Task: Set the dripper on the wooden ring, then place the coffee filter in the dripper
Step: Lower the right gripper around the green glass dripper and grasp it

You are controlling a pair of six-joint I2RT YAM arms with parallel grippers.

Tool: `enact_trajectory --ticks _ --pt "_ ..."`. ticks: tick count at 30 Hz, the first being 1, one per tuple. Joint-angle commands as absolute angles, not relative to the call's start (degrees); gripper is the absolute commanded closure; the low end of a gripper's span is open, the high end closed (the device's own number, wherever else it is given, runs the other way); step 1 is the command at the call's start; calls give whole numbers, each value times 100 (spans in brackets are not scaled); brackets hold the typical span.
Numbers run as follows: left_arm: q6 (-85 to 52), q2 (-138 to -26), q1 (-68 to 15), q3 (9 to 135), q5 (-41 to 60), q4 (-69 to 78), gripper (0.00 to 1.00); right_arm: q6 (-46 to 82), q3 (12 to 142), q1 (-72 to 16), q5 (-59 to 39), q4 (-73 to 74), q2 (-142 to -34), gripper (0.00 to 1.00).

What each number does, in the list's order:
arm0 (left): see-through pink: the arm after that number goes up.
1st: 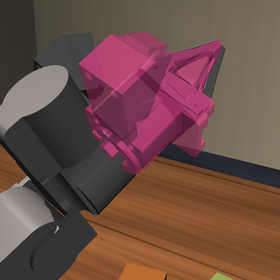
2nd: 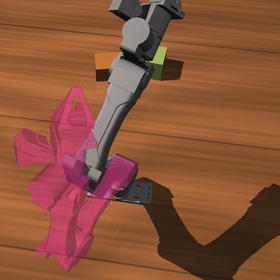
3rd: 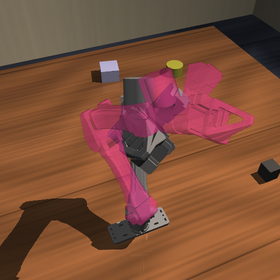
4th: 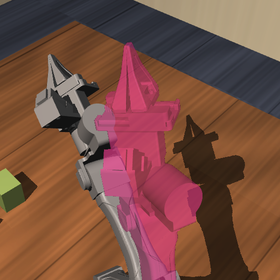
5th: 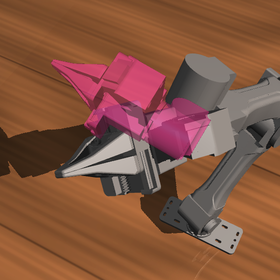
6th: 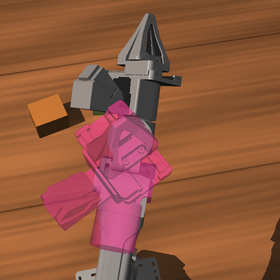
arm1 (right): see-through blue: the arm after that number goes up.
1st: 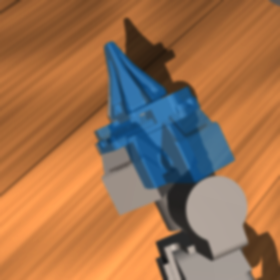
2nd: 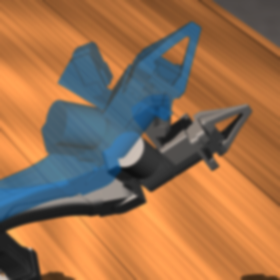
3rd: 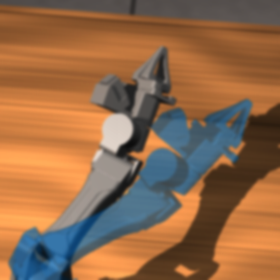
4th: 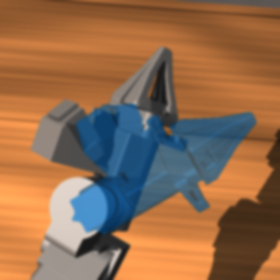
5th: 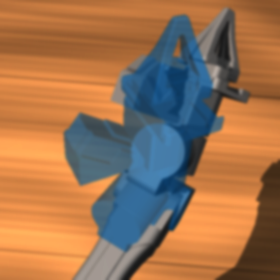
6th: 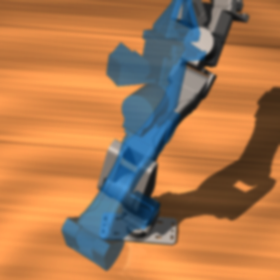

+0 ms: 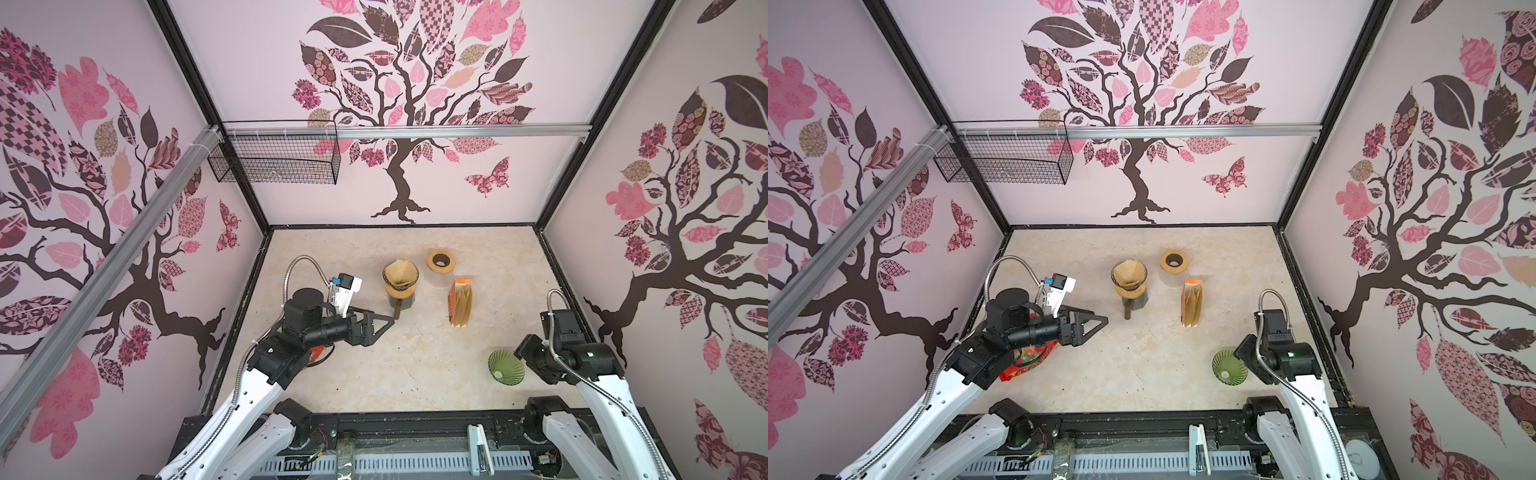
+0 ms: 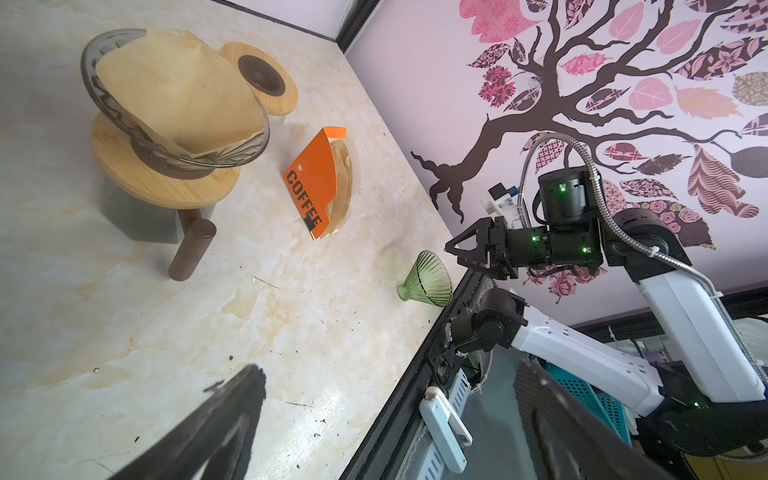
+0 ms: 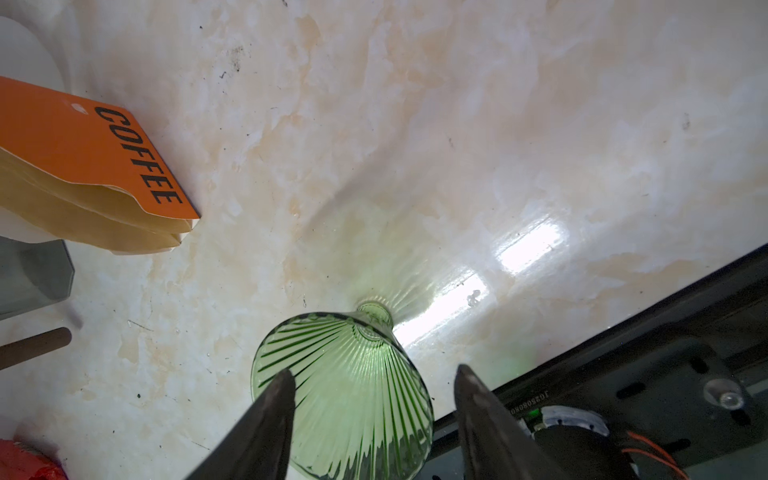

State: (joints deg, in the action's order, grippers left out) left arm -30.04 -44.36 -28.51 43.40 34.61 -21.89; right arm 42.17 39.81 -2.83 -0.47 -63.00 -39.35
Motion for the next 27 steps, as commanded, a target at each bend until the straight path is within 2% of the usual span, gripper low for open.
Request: enact_trajectory --ticks 1,11,19,27 --pt "-2990 -4381 -2805 4416 3463 -1996 3 4160 3914 -364 -84 -6189 -4022 44" --pt "-3014 -4412 -2737 4413 3465 -1971 3 4166 3762 -434 -163 -6003 -4227 45" --pt "-3035 -4413 -2711 4412 3475 -1957 3 4134 3723 -435 -242 -5955 -4305 55" --pt "-3042 -4401 -2697 4412 3476 -1958 3 4112 3727 -502 -254 -5968 -4458 54"
